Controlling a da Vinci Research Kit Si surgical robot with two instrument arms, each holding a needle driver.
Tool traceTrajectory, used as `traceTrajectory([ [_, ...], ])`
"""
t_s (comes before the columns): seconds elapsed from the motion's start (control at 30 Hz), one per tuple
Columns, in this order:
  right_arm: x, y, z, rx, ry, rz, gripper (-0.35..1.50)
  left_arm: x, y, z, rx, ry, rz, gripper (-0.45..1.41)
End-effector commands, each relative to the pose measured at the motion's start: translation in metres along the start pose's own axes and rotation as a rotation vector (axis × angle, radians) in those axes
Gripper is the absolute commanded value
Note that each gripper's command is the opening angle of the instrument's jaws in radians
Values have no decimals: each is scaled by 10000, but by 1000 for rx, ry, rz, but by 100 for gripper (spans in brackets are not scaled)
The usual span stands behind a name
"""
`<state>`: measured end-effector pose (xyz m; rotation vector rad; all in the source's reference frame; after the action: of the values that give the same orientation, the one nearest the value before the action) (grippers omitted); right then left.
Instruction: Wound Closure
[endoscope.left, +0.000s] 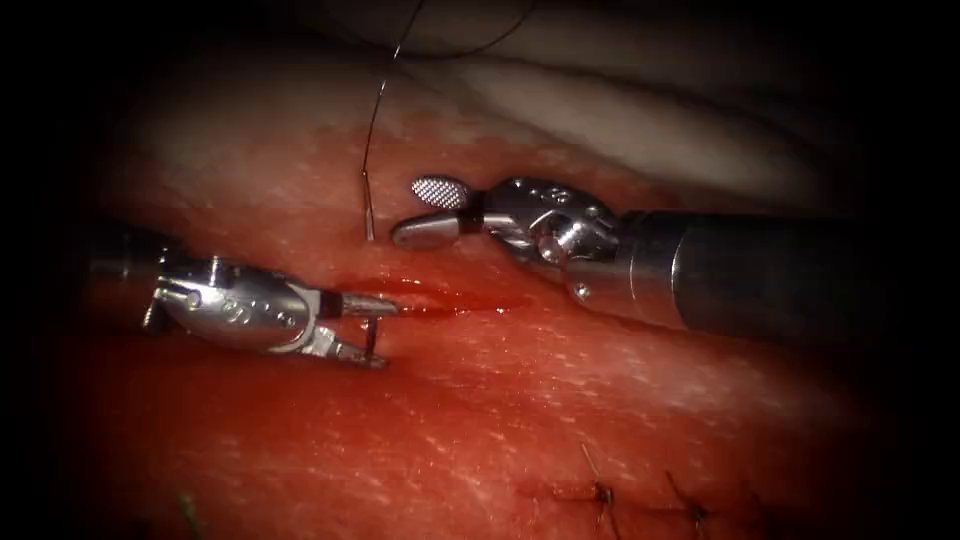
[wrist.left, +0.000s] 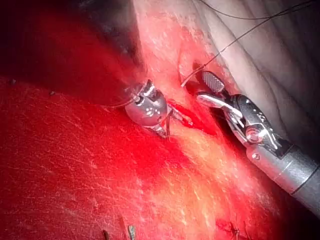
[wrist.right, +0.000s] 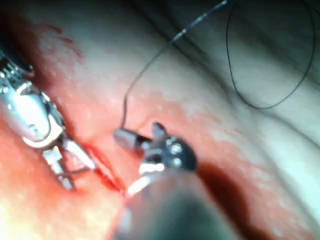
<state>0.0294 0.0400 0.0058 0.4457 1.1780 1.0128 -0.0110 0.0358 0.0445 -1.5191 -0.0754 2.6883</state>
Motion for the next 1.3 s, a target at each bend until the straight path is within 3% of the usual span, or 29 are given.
traceTrajectory([
  [0.03, 3, 1, 10, 1, 3, -2, 115, -3, 6, 6, 4, 4, 7, 36],
  [0.07, 3, 1, 10, 1, 3, -2, 115, -4, 6, 5, 10, 7, 7, 21],
  [0.1, 4, 2, 10, 3, 3, -2, 115, -5, 7, 3, 16, 12, 31, -25],
  [0.13, 4, 2, 10, 4, 5, -2, 115, -5, 7, 2, 23, 11, 37, -35],
  [0.37, 4, 3, 11, -5, 8, -1, 115, 3, 11, -9, 37, 22, 38, -35],
  [0.5, 5, 3, 10, -6, 8, -1, 115, 18, 13, -14, 20, 72, -54, -35],
  [0.63, 5, 3, 8, -4, 7, 0, 113, 45, 15, -33, -108, 186, -352, -35],
  [0.87, 4, 2, 8, 22, -1, 11, 106, 81, 11, -62, -261, 397, -657, -35],
  [1.17, 1, -3, 6, 58, -13, 40, 101, 104, 15, -82, -341, 469, -693, -35],
  [1.3, -3, -9, 2, 68, -17, 50, 105, 116, 15, -87, -293, 451, -545, -35],
])
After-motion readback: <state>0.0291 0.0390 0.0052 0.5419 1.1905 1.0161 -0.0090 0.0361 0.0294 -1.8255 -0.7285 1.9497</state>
